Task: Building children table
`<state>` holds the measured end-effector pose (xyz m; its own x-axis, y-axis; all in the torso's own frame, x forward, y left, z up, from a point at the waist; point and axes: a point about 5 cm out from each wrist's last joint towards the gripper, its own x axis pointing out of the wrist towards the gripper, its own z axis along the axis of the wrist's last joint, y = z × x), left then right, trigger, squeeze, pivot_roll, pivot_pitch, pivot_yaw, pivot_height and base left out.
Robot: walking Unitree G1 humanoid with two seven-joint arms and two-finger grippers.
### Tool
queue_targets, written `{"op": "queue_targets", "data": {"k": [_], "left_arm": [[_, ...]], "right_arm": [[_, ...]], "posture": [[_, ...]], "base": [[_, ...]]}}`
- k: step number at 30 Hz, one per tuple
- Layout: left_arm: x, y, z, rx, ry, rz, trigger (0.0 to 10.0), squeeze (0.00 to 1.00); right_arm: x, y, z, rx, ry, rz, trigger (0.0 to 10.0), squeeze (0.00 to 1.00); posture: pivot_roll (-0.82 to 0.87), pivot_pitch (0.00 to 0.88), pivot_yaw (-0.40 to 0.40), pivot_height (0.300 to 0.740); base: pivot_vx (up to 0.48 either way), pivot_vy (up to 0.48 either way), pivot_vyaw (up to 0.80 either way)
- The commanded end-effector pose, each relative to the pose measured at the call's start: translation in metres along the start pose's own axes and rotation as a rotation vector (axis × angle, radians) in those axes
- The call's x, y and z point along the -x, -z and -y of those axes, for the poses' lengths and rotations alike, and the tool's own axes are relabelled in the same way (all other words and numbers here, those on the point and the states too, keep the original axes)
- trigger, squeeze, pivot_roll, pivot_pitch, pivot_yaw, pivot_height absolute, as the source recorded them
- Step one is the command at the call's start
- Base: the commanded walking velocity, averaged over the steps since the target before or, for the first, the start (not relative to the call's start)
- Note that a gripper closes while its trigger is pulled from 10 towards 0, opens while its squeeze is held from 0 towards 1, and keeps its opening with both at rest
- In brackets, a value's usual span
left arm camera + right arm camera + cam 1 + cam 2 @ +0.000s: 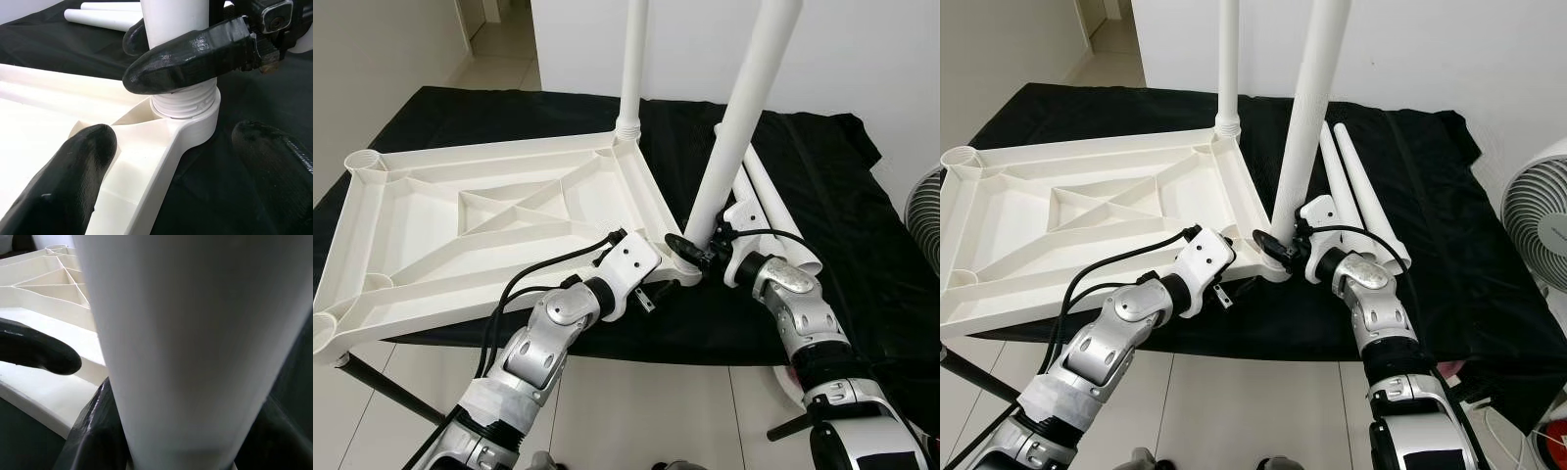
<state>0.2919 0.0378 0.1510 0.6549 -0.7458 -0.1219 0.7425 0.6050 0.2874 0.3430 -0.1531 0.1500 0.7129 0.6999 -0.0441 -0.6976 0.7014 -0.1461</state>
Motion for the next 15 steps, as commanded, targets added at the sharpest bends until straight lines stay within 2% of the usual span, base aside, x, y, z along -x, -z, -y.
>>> {"op": "queue_targets", "data": {"k": [1,2,3,10,11,13,15], "left_arm": [[-0.0007,-0.0026,-0.0005,-0.004,-0.005,0.008,10.0,0.0],[-0.0009,-0.0026,0.0002,-0.004,-0.004,0.008,10.0,0.0],[-0.001,-0.0025,0.0007,-0.003,-0.002,0.009,10.0,0.0],[-0.0011,-0.0022,0.0021,-0.004,0.005,0.009,10.0,0.0],[-0.0011,-0.002,0.0028,-0.004,0.007,0.009,10.0,0.0],[-0.0008,-0.0018,0.0033,-0.003,0.008,0.008,10.0,0.0],[-0.0002,-0.0009,0.0042,-0.002,0.011,0.006,10.0,0.0]], "right_arm": [[-0.0001,0.0101,-0.006,-0.018,-0.042,-0.032,0.0,0.0],[0.0004,0.0111,-0.0057,-0.02,-0.031,-0.036,4.0,0.0],[0.0005,0.0123,-0.0051,-0.024,-0.022,-0.039,10.0,0.0],[-0.0008,0.0179,-0.0041,-0.037,0.092,-0.069,10.0,0.0],[-0.0008,0.0177,-0.0028,-0.056,0.173,-0.066,10.0,0.0],[-0.0007,0.0175,-0.0023,-0.072,0.214,-0.061,10.0,0.0],[-0.0008,0.0176,-0.003,-0.102,0.323,-0.06,10.0,0.0]], "posture": [[-0.1,0.04,0.002,0.74],[-0.1,0.036,0.003,0.74],[-0.1,0.036,0.003,0.74],[-0.11,0.036,0.002,0.74],[-0.11,0.036,0.002,0.74],[-0.11,0.036,0.0,0.74],[-0.11,0.035,0.0,0.74]], "base": [[0.0,0.0,0.0],[0.0,0.0,0.0],[0.0,0.0,0.0],[0.0,0.0,0.0],[0.0,0.0,0.0],[0.0,0.0,0.0],[0.0,0.0,0.0]]}}
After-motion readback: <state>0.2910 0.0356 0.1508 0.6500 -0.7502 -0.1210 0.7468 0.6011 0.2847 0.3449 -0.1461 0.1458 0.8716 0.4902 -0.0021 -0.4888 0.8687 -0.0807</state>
